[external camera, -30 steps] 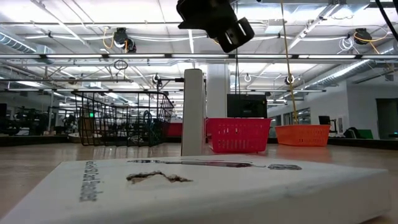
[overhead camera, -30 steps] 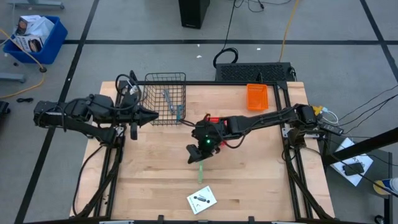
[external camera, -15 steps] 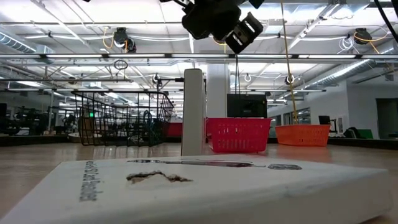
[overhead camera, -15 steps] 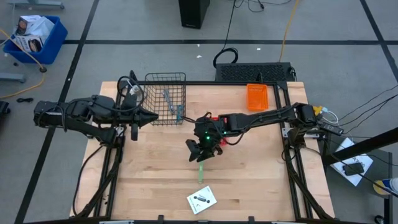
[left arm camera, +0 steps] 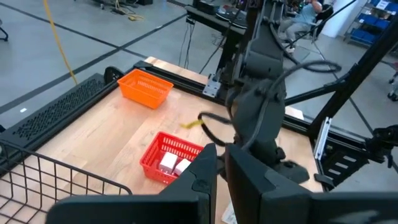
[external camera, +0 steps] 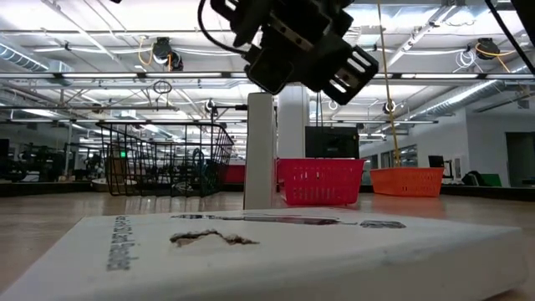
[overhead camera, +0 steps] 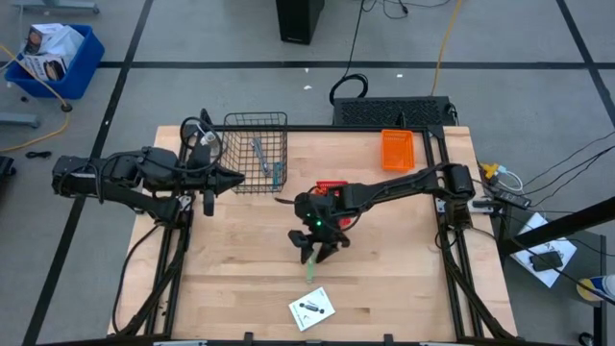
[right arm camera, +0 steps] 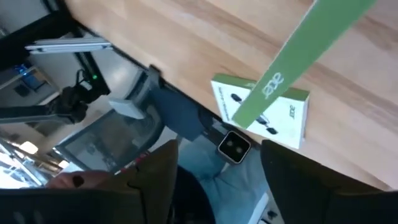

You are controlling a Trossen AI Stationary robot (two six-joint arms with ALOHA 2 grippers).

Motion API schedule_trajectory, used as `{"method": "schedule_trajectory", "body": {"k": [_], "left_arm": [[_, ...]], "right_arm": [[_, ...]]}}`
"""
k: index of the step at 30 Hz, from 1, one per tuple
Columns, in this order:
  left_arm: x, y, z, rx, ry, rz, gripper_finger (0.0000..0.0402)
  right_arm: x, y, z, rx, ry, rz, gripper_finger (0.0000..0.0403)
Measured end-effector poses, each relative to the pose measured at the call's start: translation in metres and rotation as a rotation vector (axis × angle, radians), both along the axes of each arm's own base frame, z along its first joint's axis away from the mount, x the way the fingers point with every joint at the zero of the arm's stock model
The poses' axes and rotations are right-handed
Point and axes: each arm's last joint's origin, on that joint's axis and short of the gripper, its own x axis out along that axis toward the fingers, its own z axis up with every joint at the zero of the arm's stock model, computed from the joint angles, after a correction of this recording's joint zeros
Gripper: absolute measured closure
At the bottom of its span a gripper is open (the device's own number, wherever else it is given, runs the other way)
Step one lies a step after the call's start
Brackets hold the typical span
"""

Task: Pick and place items into bin
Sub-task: Put the top white card reader box into the orange bin

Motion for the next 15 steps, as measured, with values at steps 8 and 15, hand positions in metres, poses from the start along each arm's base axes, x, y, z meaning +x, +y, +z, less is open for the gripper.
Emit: {"method": "schedule_trajectory", "body": {"k": [8,15], "left_arm": [[0.0000,-0.0001,-0.0001,-0.001,0.001,0.000,0.0364],[0.0000,0.0000,-0.0001,0.011,0.003,-0.003,0.0364]], "right_arm": [[-0.0006,-0.0024,-0.0014,-0.039,0.031,-0.050,0.0134],[-0.0038,-0.0065,-0.0045,-0.068,0.082,-0.076,0.0127]]}}
